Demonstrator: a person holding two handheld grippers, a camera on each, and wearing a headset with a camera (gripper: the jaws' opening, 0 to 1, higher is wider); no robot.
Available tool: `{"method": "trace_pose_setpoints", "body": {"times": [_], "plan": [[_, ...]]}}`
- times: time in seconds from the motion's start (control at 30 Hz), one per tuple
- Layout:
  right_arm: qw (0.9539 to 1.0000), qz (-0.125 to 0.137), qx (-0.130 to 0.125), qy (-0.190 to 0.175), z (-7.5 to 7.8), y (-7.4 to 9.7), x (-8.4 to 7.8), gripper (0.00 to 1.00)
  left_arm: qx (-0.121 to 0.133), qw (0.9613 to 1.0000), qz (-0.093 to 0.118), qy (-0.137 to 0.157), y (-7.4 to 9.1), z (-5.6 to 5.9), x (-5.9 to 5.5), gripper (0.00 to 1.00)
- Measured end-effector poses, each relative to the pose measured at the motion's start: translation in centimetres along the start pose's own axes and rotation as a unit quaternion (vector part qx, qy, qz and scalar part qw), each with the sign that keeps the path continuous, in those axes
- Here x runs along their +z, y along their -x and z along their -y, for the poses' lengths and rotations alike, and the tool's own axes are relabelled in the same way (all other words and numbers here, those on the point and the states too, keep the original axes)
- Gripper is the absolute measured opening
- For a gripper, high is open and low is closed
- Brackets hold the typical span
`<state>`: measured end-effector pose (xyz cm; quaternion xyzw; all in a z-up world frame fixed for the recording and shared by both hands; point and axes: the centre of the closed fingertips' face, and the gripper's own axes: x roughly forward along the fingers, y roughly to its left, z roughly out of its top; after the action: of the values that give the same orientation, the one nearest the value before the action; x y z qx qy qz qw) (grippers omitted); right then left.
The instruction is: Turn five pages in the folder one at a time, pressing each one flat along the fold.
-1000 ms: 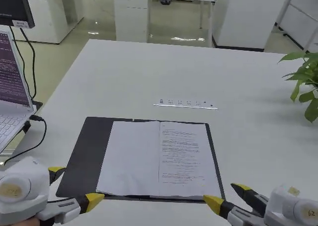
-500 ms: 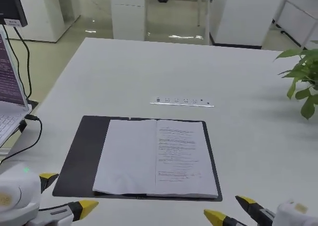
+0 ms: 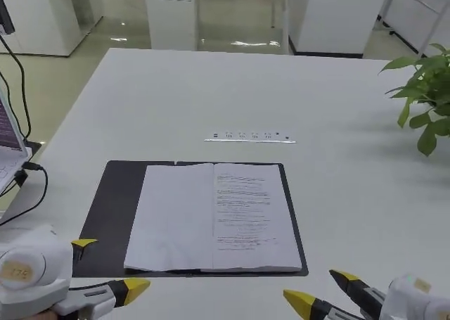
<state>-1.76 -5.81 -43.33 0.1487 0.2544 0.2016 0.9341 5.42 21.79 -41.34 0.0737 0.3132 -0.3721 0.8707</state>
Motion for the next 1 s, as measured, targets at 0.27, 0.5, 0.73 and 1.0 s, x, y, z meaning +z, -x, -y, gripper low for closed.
{"method": "trace_pose_setpoints", "body": {"times": [0.27,0.5,0.73,1.0], "plan": [[0.9994,0.007,-0.012,-0.033,0.9,0.8,-0.6,0.71,-0.035,0.9989,-0.021,-0.023,-2.1,1.9,0.6,0.69],[0.9989,0.001,-0.014,-0.045,1.1,1.4,-1.1,0.71,-0.062,0.9969,-0.03,-0.037,-4.3,3.7,1.4,0.7],[0.9987,-0.001,-0.012,-0.049,0.9,1.5,-1.2,0.71,-0.094,0.9936,-0.042,-0.047,-6.4,5.7,2.0,0.67],[0.9988,-0.001,-0.007,-0.048,0.8,1.2,-0.9,0.71,-0.109,0.9915,-0.046,-0.054,-8.4,7.1,2.9,0.65]]}}
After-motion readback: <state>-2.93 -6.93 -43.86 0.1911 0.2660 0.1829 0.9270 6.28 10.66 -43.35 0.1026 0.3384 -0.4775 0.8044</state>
